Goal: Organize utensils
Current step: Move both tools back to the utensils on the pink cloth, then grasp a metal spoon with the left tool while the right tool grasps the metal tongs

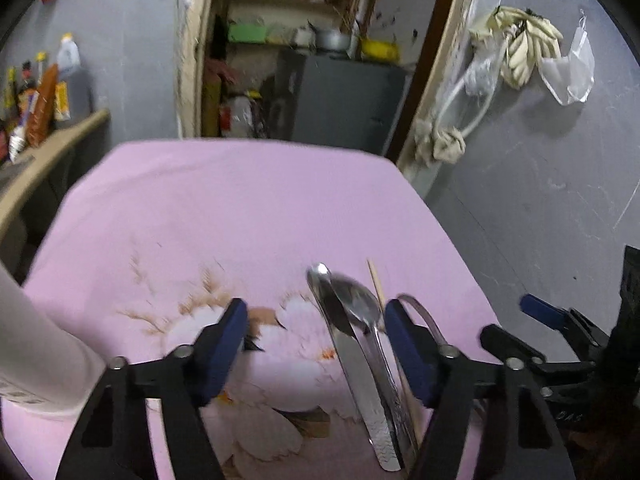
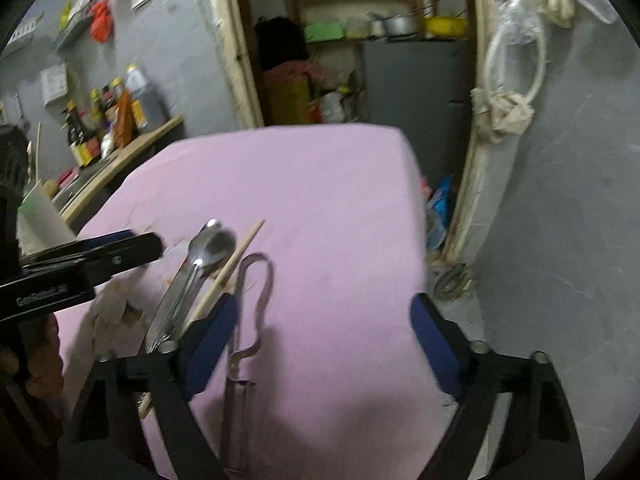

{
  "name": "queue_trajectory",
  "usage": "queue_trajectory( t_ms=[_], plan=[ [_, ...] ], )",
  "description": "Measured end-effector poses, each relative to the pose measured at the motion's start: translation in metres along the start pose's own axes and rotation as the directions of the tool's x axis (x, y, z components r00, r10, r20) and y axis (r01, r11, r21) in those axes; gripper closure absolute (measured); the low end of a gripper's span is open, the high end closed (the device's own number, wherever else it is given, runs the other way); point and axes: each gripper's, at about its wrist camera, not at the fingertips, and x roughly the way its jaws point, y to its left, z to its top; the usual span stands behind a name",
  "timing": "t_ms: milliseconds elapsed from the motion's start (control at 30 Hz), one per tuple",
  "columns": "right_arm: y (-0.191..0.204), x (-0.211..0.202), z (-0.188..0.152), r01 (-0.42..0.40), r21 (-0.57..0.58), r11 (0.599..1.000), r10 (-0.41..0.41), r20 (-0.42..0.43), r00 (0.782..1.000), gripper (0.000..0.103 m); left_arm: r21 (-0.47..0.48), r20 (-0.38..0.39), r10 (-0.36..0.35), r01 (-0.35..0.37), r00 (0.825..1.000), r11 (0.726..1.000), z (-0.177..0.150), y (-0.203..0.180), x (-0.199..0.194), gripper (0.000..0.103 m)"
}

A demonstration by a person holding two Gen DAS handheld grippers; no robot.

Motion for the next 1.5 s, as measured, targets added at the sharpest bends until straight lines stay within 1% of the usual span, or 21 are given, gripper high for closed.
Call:
queue_trajectory(
  t_ms=[33,67,100,167,200,233,267,300,367,567,633,667,767,933,1000,1067,1133,1200,1333,1500],
  plan=[
    [0.002,0.003,-0.001,-0.013,-0.005,1.000,0.013,-0.013,1.000,0.040,-0.005,-0.010,-0.014,0.014,1.000,1.000,-0.001,0.000,0.002,0.046],
    [0.003,0.006,-0.002,-0.024,-0.009,1.000,0.024,-0.022,0.999,0.045,-0.011,-0.022,-0.032,0.031,0.999,0.999,-0.002,-0.001,0.005,0.052],
    [0.004,0.009,-0.004,-0.043,-0.017,0.999,0.042,-0.033,0.999,0.047,-0.015,-0.033,-0.045,0.045,0.998,0.999,-0.003,-0.001,0.008,0.057],
    [0.010,0.014,-0.006,-0.079,-0.038,0.996,0.077,-0.053,0.996,0.054,-0.024,-0.054,-0.073,0.072,0.996,0.997,-0.004,-0.001,0.012,0.062],
    [0.012,0.015,-0.006,-0.088,-0.047,0.995,0.085,-0.058,0.995,0.056,-0.029,-0.062,-0.086,0.084,0.994,0.996,-0.005,0.000,0.014,0.066],
    [0.015,0.016,-0.007,-0.095,-0.059,0.994,0.091,-0.066,0.994,0.059,-0.037,-0.072,-0.101,0.099,0.992,0.994,-0.006,0.001,0.017,0.069],
    [0.017,0.017,-0.007,-0.100,-0.067,0.993,0.095,-0.074,0.993,0.063,-0.050,-0.086,-0.120,0.116,0.989,0.992,-0.007,0.002,0.020,0.074],
    [0.019,0.019,-0.007,-0.101,-0.072,0.992,0.095,-0.082,0.992,0.064,-0.058,-0.094,-0.128,0.123,0.987,0.991,-0.007,0.002,0.023,0.078],
    [0.020,0.021,-0.007,-0.099,-0.076,0.992,0.091,-0.099,0.991,0.065,-0.081,-0.115,-0.151,0.142,0.982,0.986,-0.007,0.004,0.030,0.081],
    [0.020,0.022,-0.009,-0.089,-0.074,0.993,0.081,-0.108,0.991,0.065,-0.096,-0.137,-0.184,0.172,0.973,0.980,-0.005,0.002,0.037,0.082],
    [0.018,0.022,-0.007,-0.061,-0.071,0.996,0.054,-0.107,0.993,0.066,-0.095,-0.144,-0.188,0.175,0.972,0.980,-0.004,0.001,0.038,0.082],
    [0.016,0.022,-0.007,-0.046,-0.066,0.997,0.039,-0.104,0.994,0.069,-0.091,-0.146,-0.188,0.176,0.971,0.980,-0.004,0.000,0.038,0.082],
    [0.012,0.020,-0.007,-0.024,-0.053,0.998,0.019,-0.099,0.995,0.070,-0.083,-0.145,-0.194,0.184,0.970,0.979,-0.003,-0.003,0.036,0.082],
    [0.009,0.018,-0.006,0.032,-0.037,0.999,-0.036,-0.087,0.996,0.076,-0.065,-0.153,-0.196,0.188,0.968,0.980,-0.003,-0.006,0.033,0.082],
    [0.005,0.018,-0.005,0.048,-0.016,0.999,-0.049,-0.084,0.995,0.077,-0.046,-0.157,-0.196,0.191,0.968,0.980,-0.002,-0.009,0.032,0.082],
    [0.000,0.017,-0.005,0.045,0.011,0.999,-0.044,-0.084,0.995,0.077,-0.011,-0.172,-0.180,0.180,0.969,0.984,-0.002,-0.015,0.034,0.082],
    [-0.002,0.018,-0.005,0.045,0.020,0.999,-0.043,-0.083,0.996,0.077,0.019,-0.177,-0.161,0.167,0.971,0.986,-0.001,-0.019,0.035,0.087],
    [-0.003,0.019,-0.006,0.044,0.021,0.999,-0.042,-0.084,0.996,0.077,0.043,-0.184,-0.139,0.149,0.973,0.988,0.000,-0.023,0.037,0.091],
    [-0.003,0.019,-0.007,0.043,0.023,0.999,-0.041,-0.084,0.996,0.077,0.077,-0.196,-0.112,0.129,0.974,0.989,0.004,-0.029,0.040,0.094],
    [-0.003,0.020,-0.007,0.042,0.023,0.999,-0.040,-0.084,0.996,0.077,0.079,-0.187,-0.097,0.114,0.977,0.990,0.003,-0.029,0.037,0.096]
  ],
)
